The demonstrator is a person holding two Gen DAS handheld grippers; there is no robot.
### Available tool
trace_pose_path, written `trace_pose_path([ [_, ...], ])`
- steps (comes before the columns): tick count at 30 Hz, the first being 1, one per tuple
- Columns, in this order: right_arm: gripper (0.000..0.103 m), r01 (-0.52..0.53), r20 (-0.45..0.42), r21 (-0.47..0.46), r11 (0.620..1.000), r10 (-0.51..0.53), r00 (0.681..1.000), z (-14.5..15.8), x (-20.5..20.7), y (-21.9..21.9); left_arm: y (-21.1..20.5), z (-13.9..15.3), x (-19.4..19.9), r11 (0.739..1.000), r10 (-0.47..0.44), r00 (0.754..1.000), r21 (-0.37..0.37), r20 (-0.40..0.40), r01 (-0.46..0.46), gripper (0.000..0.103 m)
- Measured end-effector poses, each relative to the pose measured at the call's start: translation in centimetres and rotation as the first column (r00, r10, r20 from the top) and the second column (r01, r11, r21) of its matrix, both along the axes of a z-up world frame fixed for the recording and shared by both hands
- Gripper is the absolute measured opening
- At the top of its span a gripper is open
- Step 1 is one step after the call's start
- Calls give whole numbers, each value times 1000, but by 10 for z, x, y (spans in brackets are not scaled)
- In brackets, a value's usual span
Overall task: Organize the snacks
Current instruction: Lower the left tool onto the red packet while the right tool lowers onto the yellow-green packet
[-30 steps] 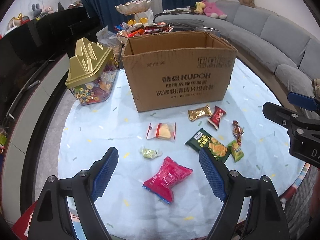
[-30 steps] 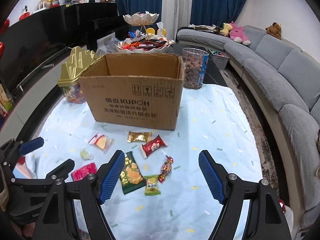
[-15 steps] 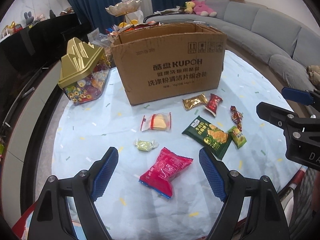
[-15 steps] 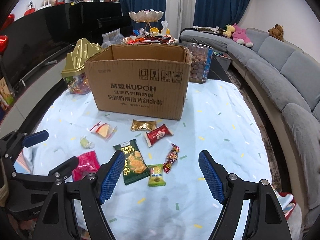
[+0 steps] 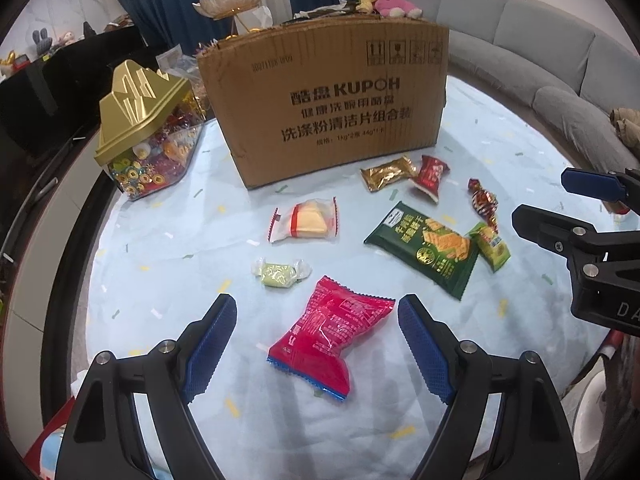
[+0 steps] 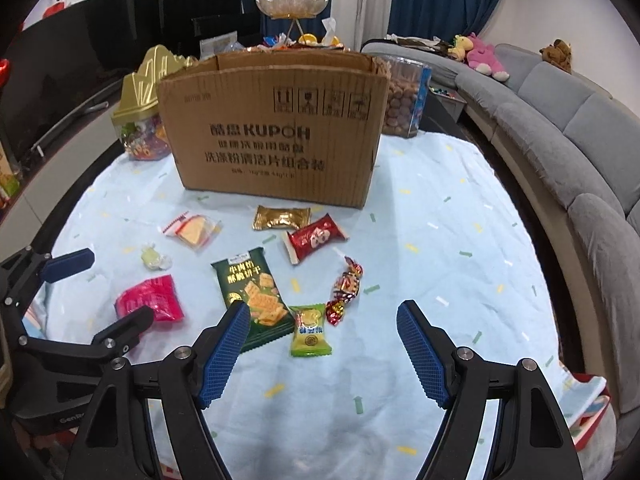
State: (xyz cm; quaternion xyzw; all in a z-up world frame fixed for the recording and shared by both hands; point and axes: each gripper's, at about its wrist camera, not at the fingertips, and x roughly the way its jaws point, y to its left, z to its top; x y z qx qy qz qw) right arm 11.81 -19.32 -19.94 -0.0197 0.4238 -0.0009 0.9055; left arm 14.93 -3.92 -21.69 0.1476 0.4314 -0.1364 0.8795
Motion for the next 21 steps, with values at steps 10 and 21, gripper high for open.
trace_pose_path([
  [10, 62, -2, -55, 29, 1000, 4, 998, -21, 9, -2, -4, -17, 8, 1000, -18, 999, 11, -39, 18, 82],
  [21, 57, 10, -108, 65, 998, -3, 994, -42, 19, -9, -5, -33, 15, 1000, -20, 996, 18, -82, 22, 79],
])
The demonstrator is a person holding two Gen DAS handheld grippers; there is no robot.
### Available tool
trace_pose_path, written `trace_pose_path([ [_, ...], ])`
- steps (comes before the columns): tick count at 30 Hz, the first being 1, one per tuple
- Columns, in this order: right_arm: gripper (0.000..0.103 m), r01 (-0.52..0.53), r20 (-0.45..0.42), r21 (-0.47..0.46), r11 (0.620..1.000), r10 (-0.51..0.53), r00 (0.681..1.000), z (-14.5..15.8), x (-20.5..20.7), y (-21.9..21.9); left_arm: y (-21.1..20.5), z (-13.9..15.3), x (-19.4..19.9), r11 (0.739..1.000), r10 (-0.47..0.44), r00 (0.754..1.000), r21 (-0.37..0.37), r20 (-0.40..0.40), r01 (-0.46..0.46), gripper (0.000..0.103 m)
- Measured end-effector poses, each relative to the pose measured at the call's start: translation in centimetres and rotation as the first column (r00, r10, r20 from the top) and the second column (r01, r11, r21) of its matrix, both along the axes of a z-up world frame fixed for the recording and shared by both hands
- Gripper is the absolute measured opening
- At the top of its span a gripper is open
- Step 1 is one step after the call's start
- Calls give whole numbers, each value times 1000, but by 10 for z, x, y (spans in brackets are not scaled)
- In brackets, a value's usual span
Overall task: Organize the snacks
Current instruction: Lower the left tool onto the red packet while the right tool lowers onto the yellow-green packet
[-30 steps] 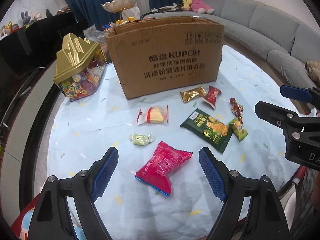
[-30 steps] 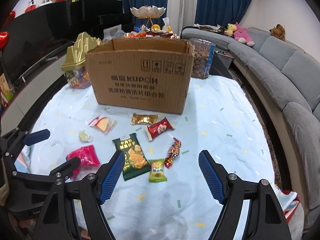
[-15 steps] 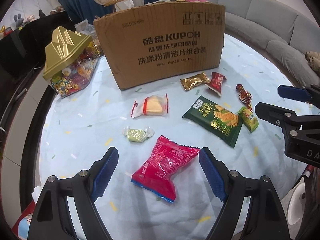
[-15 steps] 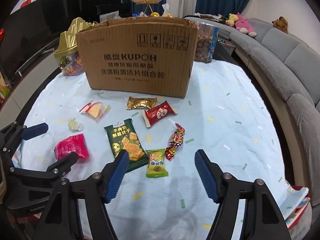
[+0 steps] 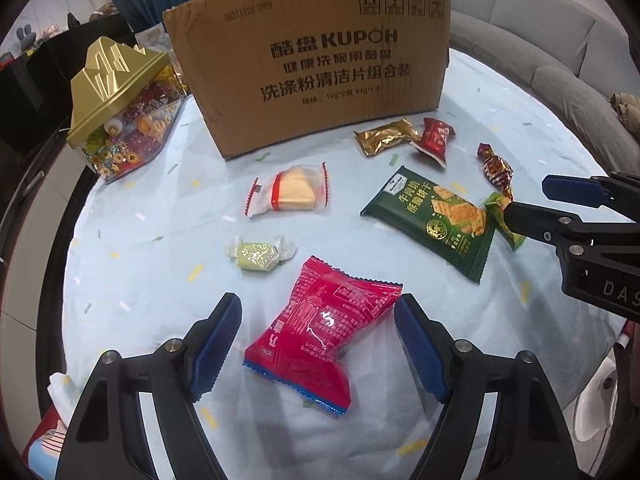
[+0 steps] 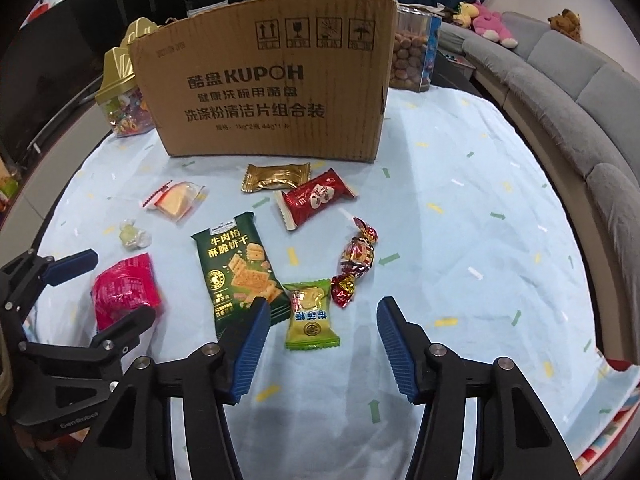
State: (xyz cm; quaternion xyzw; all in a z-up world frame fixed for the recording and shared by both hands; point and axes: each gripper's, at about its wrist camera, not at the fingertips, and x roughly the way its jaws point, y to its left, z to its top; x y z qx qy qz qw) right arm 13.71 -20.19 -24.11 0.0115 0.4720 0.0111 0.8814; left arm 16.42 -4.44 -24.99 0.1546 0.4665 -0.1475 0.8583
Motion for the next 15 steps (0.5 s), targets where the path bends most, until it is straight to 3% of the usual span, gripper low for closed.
trace_pose_path([
  [2, 57, 1, -11, 4, 1000, -1, 1000, -3, 2, 0, -1, -3, 1, 1000, -3, 1000, -1, -13, 3, 75],
  [12, 38, 7, -66, 41, 999, -4, 998, -17, 9, -6, -1, -6, 3, 1000, -7, 999, -24, -36, 6, 63],
  [15, 31, 6, -65, 44, 999, -3, 998, -18, 9, -6, -2, -6, 4, 999, -19, 999, -34, -39, 17, 52],
])
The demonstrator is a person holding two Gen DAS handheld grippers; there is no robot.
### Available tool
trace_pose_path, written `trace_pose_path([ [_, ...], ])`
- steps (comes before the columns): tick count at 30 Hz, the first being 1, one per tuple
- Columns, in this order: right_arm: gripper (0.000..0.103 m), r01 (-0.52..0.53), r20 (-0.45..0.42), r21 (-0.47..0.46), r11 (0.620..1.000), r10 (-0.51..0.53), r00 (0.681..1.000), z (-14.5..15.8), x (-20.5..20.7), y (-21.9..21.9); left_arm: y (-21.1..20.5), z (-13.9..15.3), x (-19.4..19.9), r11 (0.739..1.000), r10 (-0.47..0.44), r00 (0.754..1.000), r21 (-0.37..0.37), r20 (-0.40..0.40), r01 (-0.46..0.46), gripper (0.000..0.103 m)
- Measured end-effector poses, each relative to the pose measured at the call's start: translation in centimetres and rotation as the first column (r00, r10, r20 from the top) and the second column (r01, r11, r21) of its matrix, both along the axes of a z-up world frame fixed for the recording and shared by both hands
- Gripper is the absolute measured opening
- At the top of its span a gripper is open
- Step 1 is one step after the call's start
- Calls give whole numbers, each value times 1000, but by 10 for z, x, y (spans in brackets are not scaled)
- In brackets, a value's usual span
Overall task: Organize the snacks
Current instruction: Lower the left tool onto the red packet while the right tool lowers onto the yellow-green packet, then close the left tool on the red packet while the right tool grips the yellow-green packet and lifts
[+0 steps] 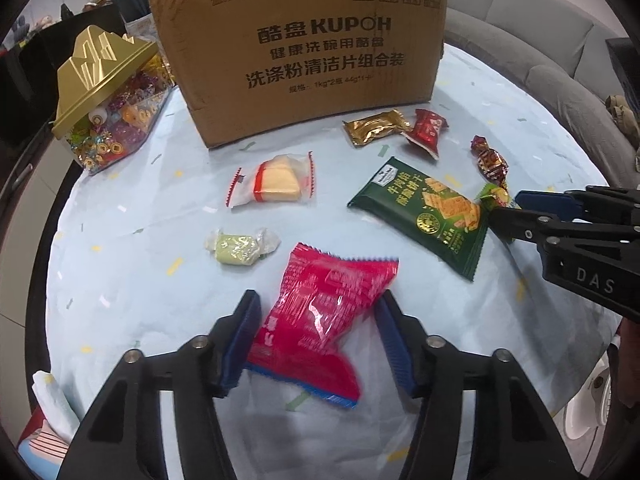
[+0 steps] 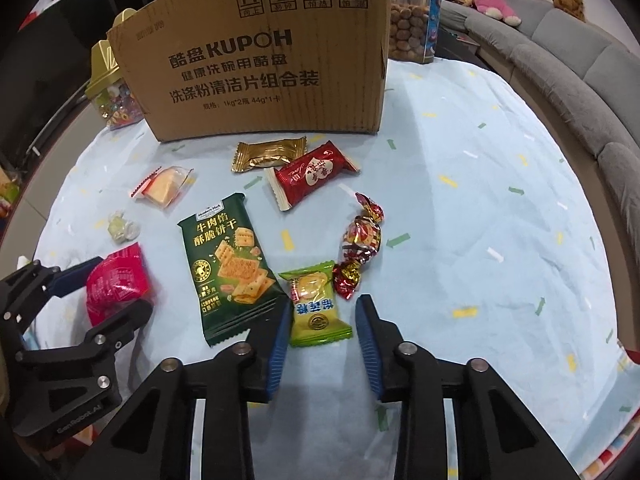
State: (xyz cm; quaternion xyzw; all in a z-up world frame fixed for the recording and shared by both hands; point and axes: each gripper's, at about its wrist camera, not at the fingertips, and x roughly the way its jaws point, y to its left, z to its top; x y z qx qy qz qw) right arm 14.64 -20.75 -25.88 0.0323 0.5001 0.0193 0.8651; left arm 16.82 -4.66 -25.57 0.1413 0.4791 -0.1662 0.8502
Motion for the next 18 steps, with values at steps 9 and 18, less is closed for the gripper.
trace_pose_path([
  [9, 29, -5, 25, -5, 1000, 5, 1000, 7, -2, 0, -2, 3, 0, 1000, 1, 1000, -8, 7, -1, 38],
  [18, 29, -11, 60, -26, 1000, 13, 998, 19, -4, 3, -1, 9, -4, 1000, 14, 999, -21, 34, -14, 37],
])
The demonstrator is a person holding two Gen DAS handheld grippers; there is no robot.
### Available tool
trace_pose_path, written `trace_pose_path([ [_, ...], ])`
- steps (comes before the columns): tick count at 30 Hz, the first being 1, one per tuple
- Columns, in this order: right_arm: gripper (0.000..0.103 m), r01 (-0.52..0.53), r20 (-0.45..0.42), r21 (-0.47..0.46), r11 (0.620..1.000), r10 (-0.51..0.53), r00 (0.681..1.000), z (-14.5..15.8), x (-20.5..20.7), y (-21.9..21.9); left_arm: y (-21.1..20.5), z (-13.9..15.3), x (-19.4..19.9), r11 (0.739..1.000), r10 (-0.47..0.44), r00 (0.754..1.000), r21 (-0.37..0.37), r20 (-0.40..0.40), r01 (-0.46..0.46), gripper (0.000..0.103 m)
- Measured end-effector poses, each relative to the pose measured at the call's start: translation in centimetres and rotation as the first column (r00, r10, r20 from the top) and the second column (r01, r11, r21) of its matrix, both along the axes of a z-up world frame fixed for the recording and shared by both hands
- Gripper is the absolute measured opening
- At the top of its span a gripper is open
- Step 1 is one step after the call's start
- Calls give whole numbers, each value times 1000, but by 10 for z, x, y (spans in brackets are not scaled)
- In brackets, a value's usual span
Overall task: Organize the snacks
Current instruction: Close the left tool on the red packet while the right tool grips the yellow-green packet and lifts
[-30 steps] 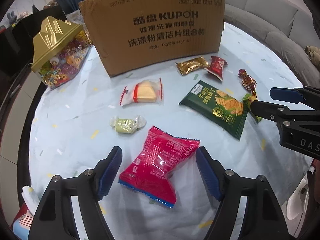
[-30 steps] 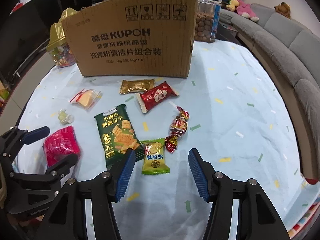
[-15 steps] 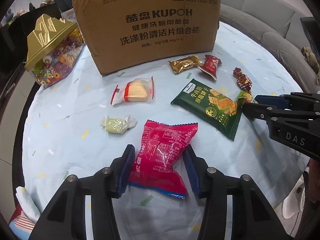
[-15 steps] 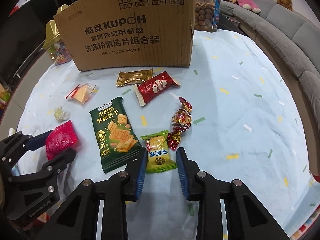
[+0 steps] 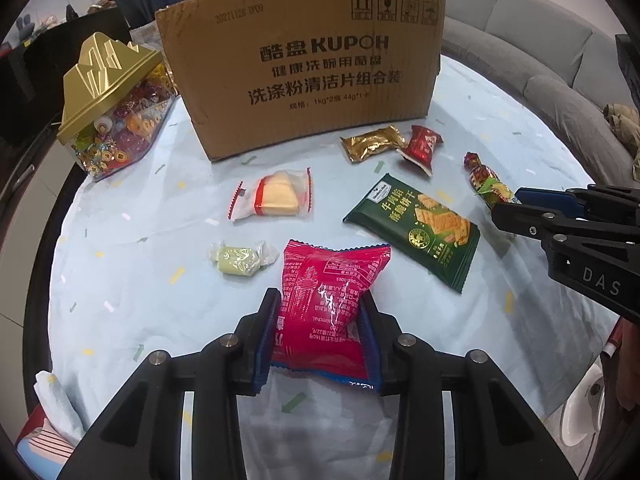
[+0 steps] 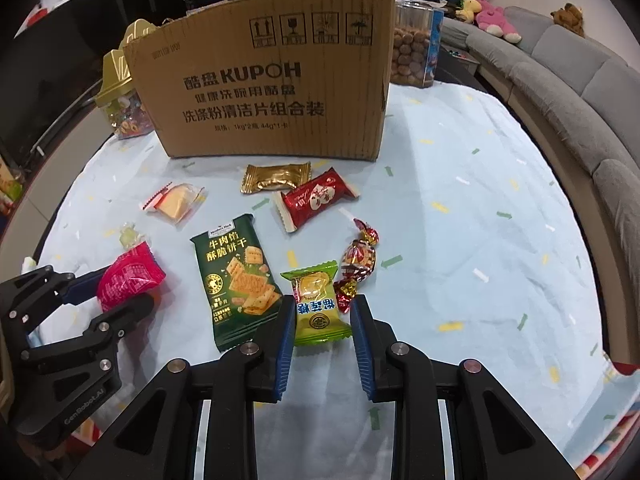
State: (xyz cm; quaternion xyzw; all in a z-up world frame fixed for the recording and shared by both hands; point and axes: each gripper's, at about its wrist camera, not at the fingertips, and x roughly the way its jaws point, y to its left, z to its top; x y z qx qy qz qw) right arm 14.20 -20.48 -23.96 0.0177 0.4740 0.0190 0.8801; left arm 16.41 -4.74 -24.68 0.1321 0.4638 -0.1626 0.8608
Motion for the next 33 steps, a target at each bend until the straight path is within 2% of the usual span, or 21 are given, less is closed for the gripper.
trace_pose_path([
  [33, 29, 7, 129, -20, 1000, -5, 992, 60, -14, -2, 3, 59, -11, 993, 113, 989, -27, 96, -111, 37],
])
